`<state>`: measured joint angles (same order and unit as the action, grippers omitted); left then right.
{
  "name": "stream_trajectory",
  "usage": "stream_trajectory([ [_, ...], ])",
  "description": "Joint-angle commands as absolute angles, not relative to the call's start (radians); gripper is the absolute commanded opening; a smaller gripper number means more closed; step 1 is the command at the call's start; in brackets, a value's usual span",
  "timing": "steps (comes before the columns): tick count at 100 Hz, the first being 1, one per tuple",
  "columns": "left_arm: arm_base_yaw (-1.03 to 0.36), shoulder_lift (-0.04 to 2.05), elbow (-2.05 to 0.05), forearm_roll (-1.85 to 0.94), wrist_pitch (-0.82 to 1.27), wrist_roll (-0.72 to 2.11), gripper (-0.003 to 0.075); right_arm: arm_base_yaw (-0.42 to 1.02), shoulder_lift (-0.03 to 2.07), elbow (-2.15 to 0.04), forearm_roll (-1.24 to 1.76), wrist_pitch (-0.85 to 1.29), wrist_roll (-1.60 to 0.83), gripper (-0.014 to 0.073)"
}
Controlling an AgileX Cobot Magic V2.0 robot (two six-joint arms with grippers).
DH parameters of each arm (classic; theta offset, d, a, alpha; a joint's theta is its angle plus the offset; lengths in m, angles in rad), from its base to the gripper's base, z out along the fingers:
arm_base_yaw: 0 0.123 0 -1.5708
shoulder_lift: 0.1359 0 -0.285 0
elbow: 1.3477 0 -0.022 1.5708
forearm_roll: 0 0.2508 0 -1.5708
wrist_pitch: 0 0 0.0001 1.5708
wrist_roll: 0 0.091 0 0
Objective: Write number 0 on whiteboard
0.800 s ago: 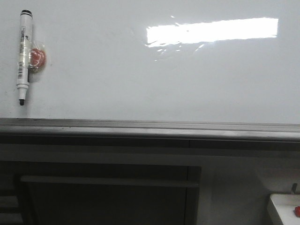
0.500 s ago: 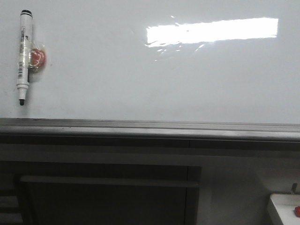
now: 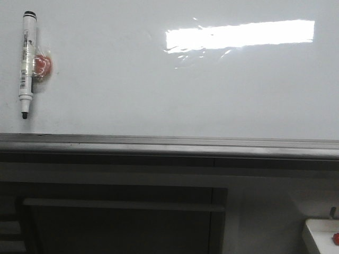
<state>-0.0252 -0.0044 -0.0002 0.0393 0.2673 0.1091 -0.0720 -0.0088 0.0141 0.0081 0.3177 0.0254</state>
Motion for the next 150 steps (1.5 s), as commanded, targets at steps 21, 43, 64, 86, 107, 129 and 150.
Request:
stream_trajectory([
  [21, -0.03, -0.031, 0.012, 0.046, -0.105, 0.103, -0.002, -0.079, -0.031, 0.04, -0.028, 0.135, 0.022, -0.0056],
  [43, -0.03, -0.031, 0.011, 0.046, -0.142, 0.103, -0.002, -0.079, -0.031, 0.04, -0.016, 0.066, 0.022, -0.0056],
  [64, -0.03, -0.031, 0.011, 0.041, -0.206, 0.103, -0.002, -0.079, -0.031, 0.04, 0.0, -0.127, 0.022, -0.0056],
  [86, -0.03, -0.031, 0.003, -0.031, -0.214, 0.101, -0.002, -0.079, -0.031, 0.04, 0.043, -0.315, 0.163, -0.0056],
  [107, -0.03, -0.001, -0.104, -0.067, -0.073, 0.101, -0.0021, -0.079, -0.029, -0.047, 0.067, -0.006, 0.23, -0.0056],
  [129, -0.03, 0.164, -0.305, -0.064, 0.075, 0.101, -0.0021, -0.079, 0.053, -0.328, 0.117, 0.488, 0.23, -0.0049],
  [150, -0.03, 0.275, -0.481, -0.064, 0.259, 0.135, -0.002, -0.079, 0.177, -0.572, 0.115, 0.818, 0.09, -0.005],
])
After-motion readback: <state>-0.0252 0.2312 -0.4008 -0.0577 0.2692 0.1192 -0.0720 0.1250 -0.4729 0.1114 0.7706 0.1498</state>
